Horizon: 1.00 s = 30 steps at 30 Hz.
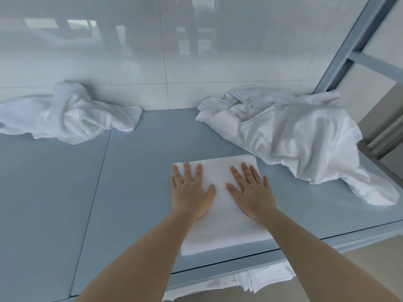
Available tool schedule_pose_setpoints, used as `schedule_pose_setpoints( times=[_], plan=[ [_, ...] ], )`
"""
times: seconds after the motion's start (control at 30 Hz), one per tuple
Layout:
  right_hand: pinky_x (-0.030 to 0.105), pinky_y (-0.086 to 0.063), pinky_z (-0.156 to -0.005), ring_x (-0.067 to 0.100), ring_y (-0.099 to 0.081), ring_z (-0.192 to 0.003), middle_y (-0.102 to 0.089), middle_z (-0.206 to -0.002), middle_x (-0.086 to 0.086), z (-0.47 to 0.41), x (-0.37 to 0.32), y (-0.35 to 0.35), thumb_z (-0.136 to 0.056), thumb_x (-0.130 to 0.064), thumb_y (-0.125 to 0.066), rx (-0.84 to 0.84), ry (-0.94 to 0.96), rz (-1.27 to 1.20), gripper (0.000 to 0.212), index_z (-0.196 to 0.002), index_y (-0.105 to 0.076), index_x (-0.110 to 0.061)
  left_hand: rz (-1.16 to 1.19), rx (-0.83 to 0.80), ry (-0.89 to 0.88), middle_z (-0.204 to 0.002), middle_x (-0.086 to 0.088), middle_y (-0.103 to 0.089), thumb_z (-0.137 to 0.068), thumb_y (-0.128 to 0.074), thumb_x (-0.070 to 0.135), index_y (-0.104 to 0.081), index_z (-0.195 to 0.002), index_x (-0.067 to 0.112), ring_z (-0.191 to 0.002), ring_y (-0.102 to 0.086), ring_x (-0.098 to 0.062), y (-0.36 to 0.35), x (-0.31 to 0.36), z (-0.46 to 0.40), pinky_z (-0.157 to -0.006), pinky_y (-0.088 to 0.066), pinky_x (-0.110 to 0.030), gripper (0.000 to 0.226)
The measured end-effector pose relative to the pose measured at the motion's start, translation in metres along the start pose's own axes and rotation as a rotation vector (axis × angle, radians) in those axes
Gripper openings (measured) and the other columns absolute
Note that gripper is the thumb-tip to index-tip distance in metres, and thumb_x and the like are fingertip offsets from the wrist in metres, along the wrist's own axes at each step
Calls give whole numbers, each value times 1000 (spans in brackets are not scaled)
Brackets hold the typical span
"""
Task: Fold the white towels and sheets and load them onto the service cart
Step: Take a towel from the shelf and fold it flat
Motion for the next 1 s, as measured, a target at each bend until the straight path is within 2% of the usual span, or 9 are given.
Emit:
schedule_pose_setpoints(
  times=[0.3,0.43,0.53,0.73,0.83,1.0],
  plan=[
    [44,3,-120,12,13,-147,14,-160,-11,-6,22,5,-89,-68,-5,-3,4,6,64,-147,11,-47,30,-17,-22,-161,-4,15,-92,-28,64,0,-154,29,-144,22,-35,-7,20,-10,-118,4,-45,77],
    [43,1,-120,17,6,-148,5,-162,-2,2,20,13,-97,-58,-14,14,-23,24,60,-152,0,-38,-3,-29,-33,-159,-3,21,-94,-25,62,1,-154,30,-144,24,-30,-2,17,0,-118,8,-44,73],
    [43,-3,-120,20,-1,-148,-4,-162,4,14,19,19,-100,-48,-25,11,-67,-49,58,-153,-11,-30,-56,-71,-29,-159,-2,22,-95,-21,62,5,-153,31,-145,21,-27,-2,12,23,-117,10,-44,71],
    [40,-10,-120,22,-9,-148,-11,-161,5,64,-12,29,-101,-44,-32,17,19,-175,56,-152,-19,-28,-7,-135,22,-162,0,3,-97,-22,59,-1,-154,28,-149,3,-23,13,3,92,-120,1,-41,69],
    [39,-13,-119,23,-14,-147,-16,-160,5,88,-28,44,-100,-46,-35,59,60,-239,56,-152,-23,-28,11,-70,74,-161,-5,-11,-98,-25,57,-8,-154,26,-148,-9,-24,41,-9,122,-120,-6,-40,67],
    [38,-21,-117,23,-28,-141,-34,-153,6,118,-59,69,-98,-44,-40,135,108,-345,54,-148,-35,-23,59,56,205,-159,-5,-22,-99,-28,54,-13,-154,23,-146,-17,-22,88,-44,160,-120,-12,-39,65]
  ],
)
Point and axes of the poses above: each hand's wrist, its own z-axis away from the middle knuckle, its own y-axis out of the back of the hand, x = y × z, the point moved 10 cm from there along -z, towards the middle knuckle
